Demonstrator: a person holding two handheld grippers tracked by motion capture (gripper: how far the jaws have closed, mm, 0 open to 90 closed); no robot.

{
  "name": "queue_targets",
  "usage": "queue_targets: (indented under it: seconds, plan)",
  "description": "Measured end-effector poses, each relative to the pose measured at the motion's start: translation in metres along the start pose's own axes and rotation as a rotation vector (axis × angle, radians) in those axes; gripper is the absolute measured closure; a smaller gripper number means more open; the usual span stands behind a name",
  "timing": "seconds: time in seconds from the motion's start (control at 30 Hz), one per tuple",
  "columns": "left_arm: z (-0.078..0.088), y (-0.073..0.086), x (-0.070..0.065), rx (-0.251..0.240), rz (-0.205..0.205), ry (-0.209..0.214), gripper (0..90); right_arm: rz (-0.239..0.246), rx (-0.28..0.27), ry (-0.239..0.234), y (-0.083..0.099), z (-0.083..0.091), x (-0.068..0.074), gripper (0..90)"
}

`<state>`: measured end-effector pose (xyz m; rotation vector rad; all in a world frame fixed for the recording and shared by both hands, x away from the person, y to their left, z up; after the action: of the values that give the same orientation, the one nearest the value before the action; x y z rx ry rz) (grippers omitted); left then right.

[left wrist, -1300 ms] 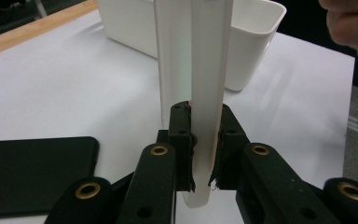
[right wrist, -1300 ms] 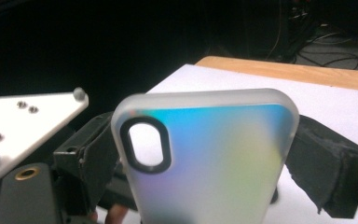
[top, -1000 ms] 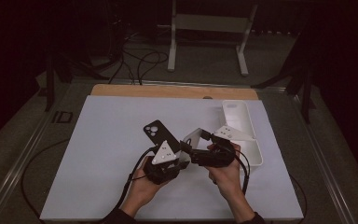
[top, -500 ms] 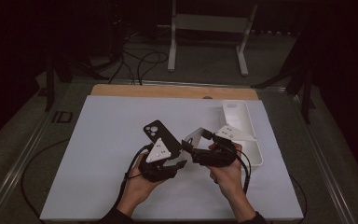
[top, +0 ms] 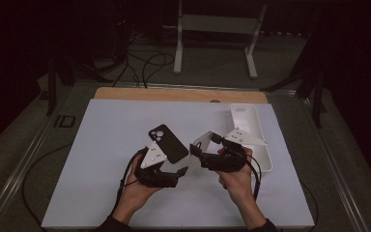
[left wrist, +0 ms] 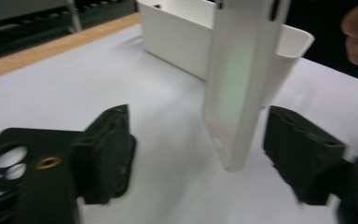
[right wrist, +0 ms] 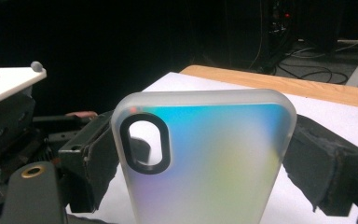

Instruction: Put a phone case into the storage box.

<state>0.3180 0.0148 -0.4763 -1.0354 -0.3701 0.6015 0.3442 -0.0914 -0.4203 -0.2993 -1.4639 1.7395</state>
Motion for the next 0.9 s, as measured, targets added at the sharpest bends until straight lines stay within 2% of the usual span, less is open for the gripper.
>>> queue_targets:
  seconds: [0.03,0.23,0.5,0.67,0.9]
  plan:
    - [0.001,0.0,0.002,0.002,0.001,-0.01,15.1,0.003,0.002,0.0,0.0,0.0,0.0,16.6]
    - [0.009,0.006,0.017,0.01,0.026,-0.067,10.4,0.013,0.007,0.0,0.0,0.0,0.0,16.6]
    - [0.022,0.016,0.034,0.019,0.05,-0.113,5.1,0.022,0.004,0.008,-0.002,0.002,-0.003,16.6]
    - [0.027,0.023,0.041,0.026,0.058,-0.128,2.3,0.023,0.003,0.013,-0.004,0.003,-0.006,16.6]
    - [0.037,0.033,0.053,0.011,0.073,-0.166,0.7,0.033,0.008,0.016,-0.005,0.002,-0.006,16.5]
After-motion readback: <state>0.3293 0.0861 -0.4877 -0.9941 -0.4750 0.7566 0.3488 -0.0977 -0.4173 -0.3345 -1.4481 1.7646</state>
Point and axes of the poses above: each handheld gripper's, and its own axes: z roughly backward along the jaws, y roughly out of its underside, x roughly to its left, the point moved 10 cm from there along -z, roughly forward along the jaws, and after that the axes turned 4 degrees about -z, right-handed, at the moved point
